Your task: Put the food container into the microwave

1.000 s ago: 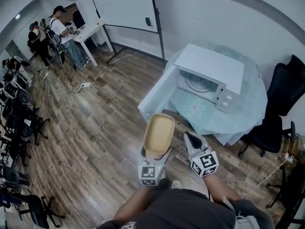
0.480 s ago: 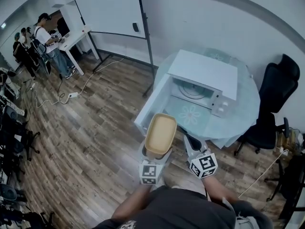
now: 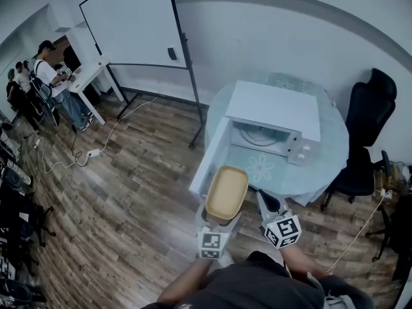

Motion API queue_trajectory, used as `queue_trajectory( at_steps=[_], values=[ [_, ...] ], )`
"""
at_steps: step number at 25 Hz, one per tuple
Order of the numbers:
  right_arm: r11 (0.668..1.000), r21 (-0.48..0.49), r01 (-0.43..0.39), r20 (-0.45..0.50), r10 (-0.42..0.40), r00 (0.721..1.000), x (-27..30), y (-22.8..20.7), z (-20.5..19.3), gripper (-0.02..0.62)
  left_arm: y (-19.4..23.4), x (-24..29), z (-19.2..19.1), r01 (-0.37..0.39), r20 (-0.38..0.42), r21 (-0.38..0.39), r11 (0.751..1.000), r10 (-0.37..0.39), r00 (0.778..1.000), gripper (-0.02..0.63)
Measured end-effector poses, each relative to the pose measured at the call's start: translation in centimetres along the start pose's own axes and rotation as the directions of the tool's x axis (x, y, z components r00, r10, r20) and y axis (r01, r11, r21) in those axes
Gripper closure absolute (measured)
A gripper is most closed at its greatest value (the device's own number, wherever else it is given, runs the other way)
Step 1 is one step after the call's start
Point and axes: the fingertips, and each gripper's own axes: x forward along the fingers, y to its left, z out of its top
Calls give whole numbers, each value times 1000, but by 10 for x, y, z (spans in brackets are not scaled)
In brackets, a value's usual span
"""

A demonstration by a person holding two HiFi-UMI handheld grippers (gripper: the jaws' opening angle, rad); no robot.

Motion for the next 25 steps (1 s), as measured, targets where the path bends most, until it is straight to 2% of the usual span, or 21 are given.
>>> queue_trajectory(
  at_steps=[10,18,25],
  values=[
    [995,15,102,-6,-102,995,0,-39,-4,594,-15,44,-3,97,-14,-14,995,-98,995,84],
    [992,32,121,-11,-121,993,10,-85,-3,594,-28,94,-1,108,-36,-21,994,-109,993,84],
    [995,43,88,-21,-88,996,26,-130,-9,594,-37,140,-5,78,-63,-48,996,-81,995,84]
  ],
)
